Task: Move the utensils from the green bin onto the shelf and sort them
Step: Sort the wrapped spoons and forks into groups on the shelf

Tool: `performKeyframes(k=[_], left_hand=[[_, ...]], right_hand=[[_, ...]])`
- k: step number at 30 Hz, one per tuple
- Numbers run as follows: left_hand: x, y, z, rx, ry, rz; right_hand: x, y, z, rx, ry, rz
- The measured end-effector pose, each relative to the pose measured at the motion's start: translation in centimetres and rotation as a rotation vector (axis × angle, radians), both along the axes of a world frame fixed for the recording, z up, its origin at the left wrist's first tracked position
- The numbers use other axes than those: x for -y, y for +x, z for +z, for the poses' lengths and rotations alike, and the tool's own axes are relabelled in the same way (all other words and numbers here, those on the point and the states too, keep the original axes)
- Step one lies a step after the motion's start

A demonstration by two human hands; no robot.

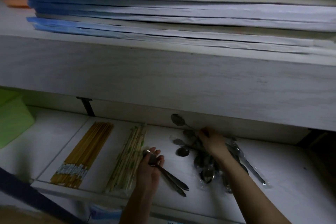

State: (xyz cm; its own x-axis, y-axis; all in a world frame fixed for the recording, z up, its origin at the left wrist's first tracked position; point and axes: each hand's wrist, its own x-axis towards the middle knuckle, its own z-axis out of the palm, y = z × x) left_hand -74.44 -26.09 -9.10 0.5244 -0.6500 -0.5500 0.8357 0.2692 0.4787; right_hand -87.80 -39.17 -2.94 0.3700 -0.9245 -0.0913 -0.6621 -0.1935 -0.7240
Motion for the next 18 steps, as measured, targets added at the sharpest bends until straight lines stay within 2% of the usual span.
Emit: performKeyframes(k=[2,4,7,11,14,18], left_hand=[[0.2,-0.7,1.1,-0.063,-0.035,-0.010],[0.6,-1.2,1.9,-0.127,-0.066,-0.008],[1.2,-1.5,2.2,-0.110,-0.030,-0.066],[1.2,-2.0,2.4,-0.235,-0.134,0.014],[1.2,-2.2,2.4,-0.221,-0.130,0.004],[1.0,-2.2,2.2,-0.204,-0.129,-0.021]], right_hand=[[-2.5,-0.3,0.7,0.070,0.170,0.075],[-5.0,-0.3,0.2,0.043,0.310,0.155],[-7.1,-0.4,-1.3,-0.036,0.308,0.179],[-7.9,-0.9,-1.5,0.015,0.340,0.247],[-7.9,-1.1,-1.4,-0.017,0.317,0.315],[-8.0,-1.5,-1.1,0.033,0.400,0.349]])
